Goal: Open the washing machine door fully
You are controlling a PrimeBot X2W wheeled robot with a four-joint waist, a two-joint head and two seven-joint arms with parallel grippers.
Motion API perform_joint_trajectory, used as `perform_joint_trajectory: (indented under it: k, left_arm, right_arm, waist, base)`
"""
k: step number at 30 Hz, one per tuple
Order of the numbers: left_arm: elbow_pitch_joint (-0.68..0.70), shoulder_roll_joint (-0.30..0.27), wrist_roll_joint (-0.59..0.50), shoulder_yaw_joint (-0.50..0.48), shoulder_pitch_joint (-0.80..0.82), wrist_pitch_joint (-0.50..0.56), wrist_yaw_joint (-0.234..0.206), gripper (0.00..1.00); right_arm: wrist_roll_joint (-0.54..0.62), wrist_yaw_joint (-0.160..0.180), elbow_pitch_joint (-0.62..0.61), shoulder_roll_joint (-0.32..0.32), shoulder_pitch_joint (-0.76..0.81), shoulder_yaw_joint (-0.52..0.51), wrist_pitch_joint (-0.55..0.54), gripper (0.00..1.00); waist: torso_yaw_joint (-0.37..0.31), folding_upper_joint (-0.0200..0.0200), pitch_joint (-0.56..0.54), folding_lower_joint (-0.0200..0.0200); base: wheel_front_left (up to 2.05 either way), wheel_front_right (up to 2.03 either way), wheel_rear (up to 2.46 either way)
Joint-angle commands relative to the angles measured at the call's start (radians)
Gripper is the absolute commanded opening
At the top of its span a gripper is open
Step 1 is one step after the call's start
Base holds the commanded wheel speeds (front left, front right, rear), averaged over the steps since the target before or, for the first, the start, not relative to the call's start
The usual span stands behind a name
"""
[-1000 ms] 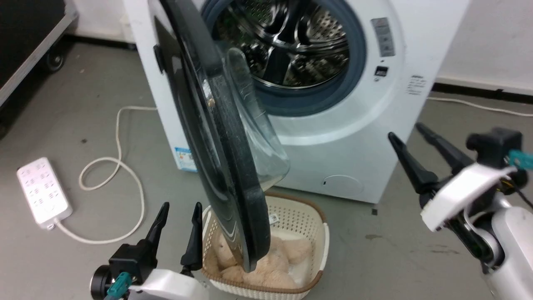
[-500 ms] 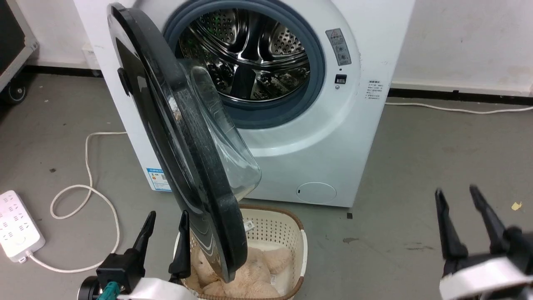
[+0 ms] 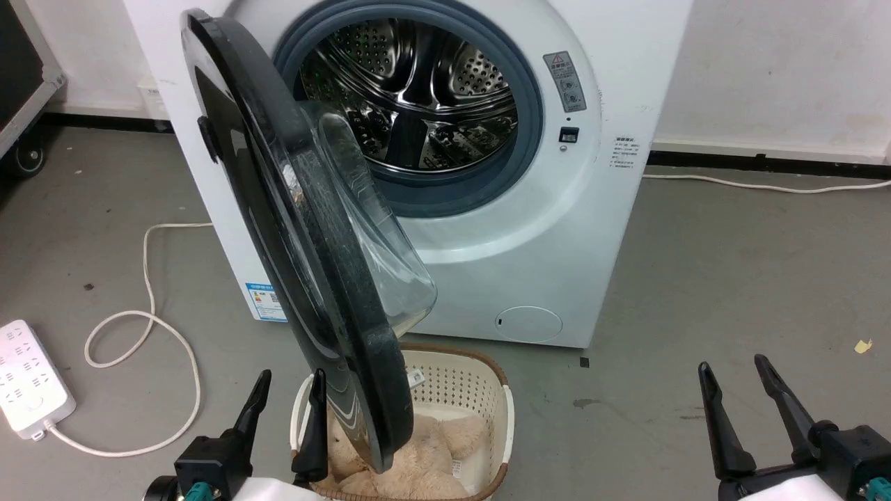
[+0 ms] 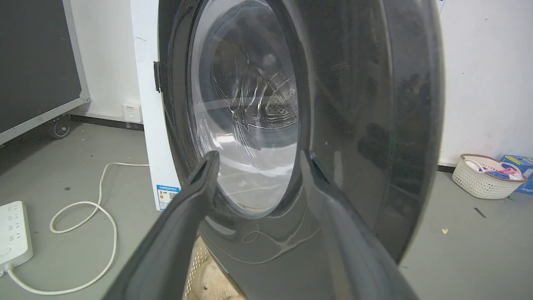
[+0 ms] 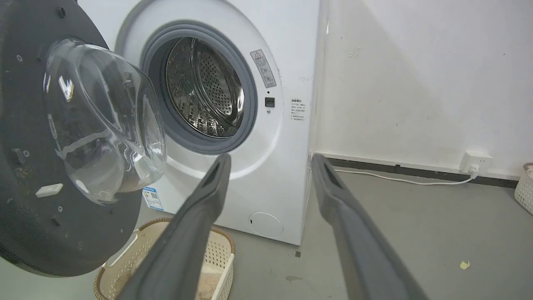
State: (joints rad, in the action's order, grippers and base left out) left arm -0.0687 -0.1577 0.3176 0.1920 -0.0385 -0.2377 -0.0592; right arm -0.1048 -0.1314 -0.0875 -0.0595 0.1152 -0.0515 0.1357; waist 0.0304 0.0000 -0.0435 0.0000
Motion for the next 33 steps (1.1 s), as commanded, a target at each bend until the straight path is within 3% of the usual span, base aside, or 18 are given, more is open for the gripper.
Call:
perform_joint_trajectory:
  k: [1, 2, 3, 4, 12, 22, 27, 33]
  left_arm:
    - [-0.003, -0.001, -0.006, 0.003, -0.005, -0.002, -0.004, 0.97]
    - [-0.003, -0.003, -0.008, 0.005, -0.004, -0.003, -0.003, 0.53]
    - [-0.002, -0.005, -0.010, 0.006, -0.003, -0.004, -0.003, 0.20]
    - [0.000, -0.006, -0.011, 0.006, -0.001, -0.005, -0.002, 0.00]
    - [0.056, 0.002, 0.019, -0.040, 0.018, -0.016, -0.010, 0.00]
    - [0.426, 0.029, 0.051, -0.100, 0.174, 0.004, -0.043, 0.00]
    - [0.554, 0.032, 0.007, -0.035, 0.259, 0.107, -0.063, 0.00]
    - [0.547, 0.060, -0.018, 0.140, 0.247, 0.246, -0.063, 0.00]
  right_arm:
    - [0.003, 0.001, 0.001, 0.006, 0.012, 0.002, 0.009, 1.00]
    - [0.003, 0.001, 0.002, 0.007, 0.011, 0.005, 0.009, 1.00]
    - [0.003, 0.001, 0.002, 0.007, 0.011, 0.008, 0.008, 1.00]
    - [0.004, 0.001, 0.002, 0.008, 0.010, 0.010, 0.007, 1.00]
    - [0.006, 0.001, -0.003, 0.009, 0.009, 0.011, -0.002, 1.00]
    - [-0.016, 0.001, -0.002, 0.009, 0.009, 0.016, -0.009, 1.00]
    - [-0.030, 0.001, 0.017, 0.009, 0.010, 0.038, -0.005, 1.00]
    - [-0.041, 0.001, 0.041, 0.009, 0.008, 0.048, 0.006, 1.00]
  waist:
    - [0.002, 0.0000, 0.002, 0.0000]
    - [0.003, 0.0000, 0.002, 0.0000]
    - [0.004, 0.0000, 0.003, 0.0000]
    - [0.004, 0.0000, 0.004, 0.0000]
    - [0.005, 0.0000, 0.000, 0.0000]
    - [0.001, 0.0000, -0.014, 0.0000]
    - [-0.010, 0.0000, -0.018, 0.0000]
    - [-0.026, 0.0000, -0.016, 0.0000]
  base:
    - [0.00, 0.00, 0.00]
    - [0.00, 0.00, 0.00]
    - [0.00, 0.00, 0.00]
    - [0.00, 0.00, 0.00]
    - [0.00, 0.00, 0.00]
    - [0.00, 0.00, 0.00]
    - [0.00, 0.00, 0.00]
    - [0.00, 0.00, 0.00]
